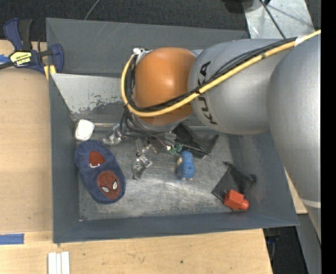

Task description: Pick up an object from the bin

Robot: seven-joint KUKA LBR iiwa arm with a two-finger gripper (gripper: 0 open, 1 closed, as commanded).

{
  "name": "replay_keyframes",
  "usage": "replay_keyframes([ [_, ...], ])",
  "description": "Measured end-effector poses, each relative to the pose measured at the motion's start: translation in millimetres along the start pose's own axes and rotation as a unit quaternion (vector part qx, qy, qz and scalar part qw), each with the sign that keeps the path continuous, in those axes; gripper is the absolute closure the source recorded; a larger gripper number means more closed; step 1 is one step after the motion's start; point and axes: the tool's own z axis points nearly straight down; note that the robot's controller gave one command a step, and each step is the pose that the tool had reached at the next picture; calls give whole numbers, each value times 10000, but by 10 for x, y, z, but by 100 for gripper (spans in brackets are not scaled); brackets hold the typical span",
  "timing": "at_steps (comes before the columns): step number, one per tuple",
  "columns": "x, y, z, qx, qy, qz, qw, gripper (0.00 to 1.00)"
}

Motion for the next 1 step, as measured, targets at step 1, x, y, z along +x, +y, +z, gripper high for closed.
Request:
replay_keyframes([
  [1, -290, 472, 480, 72, 27, -1649, 9863, 0],
])
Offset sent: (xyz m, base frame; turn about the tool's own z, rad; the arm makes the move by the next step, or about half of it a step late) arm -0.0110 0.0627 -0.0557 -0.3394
